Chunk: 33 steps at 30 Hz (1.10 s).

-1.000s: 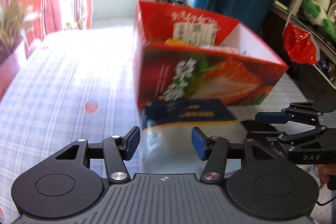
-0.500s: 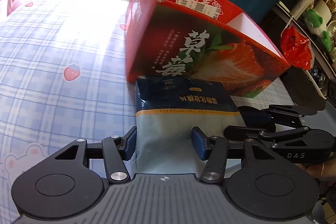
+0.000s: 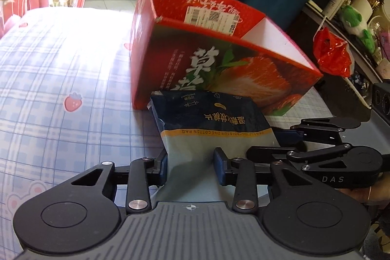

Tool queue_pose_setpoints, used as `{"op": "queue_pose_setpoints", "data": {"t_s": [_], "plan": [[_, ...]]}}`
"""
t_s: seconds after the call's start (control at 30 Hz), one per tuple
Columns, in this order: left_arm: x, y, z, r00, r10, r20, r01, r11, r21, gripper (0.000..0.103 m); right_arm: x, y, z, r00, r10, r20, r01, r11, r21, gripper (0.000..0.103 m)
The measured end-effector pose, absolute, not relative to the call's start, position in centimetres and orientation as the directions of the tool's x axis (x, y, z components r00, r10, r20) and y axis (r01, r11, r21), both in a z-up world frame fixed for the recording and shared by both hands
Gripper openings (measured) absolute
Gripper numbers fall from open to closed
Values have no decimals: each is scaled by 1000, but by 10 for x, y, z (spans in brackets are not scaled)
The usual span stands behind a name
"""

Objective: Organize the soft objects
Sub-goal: 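Lower the cotton pad bag into the red box with both grippers, open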

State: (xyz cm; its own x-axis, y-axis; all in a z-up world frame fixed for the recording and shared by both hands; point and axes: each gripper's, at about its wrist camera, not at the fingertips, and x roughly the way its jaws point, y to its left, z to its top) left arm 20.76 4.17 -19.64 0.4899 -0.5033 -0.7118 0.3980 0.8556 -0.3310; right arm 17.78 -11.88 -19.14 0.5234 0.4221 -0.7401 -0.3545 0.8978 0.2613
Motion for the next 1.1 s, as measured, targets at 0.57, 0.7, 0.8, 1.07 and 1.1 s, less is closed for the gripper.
{"op": "queue_pose_setpoints", "data": {"t_s": [0.57,0.7,0.8,1.07,1.1], "plan": [[179,31,-124,562,-535,-631,492,829,-265,39,152,-133,-109,639,448,-625,-471,871,142,35],[182,24,-117,568,-538,-623,500,827,-258,39,156,-138,-98,665,435,-607,-470,875,111,35],[189,18,-111,577,-545,-609,500,825,-264,39,162,-142,-91,683,426,-594,-472,877,87,35],[216,5,-92,640,-528,-558,478,842,-248,39,181,-148,-76,754,386,-532,-480,876,-45,35],[221,3,-90,651,-523,-551,470,847,-248,39,185,-149,-75,762,380,-525,-475,878,-54,35]]}}
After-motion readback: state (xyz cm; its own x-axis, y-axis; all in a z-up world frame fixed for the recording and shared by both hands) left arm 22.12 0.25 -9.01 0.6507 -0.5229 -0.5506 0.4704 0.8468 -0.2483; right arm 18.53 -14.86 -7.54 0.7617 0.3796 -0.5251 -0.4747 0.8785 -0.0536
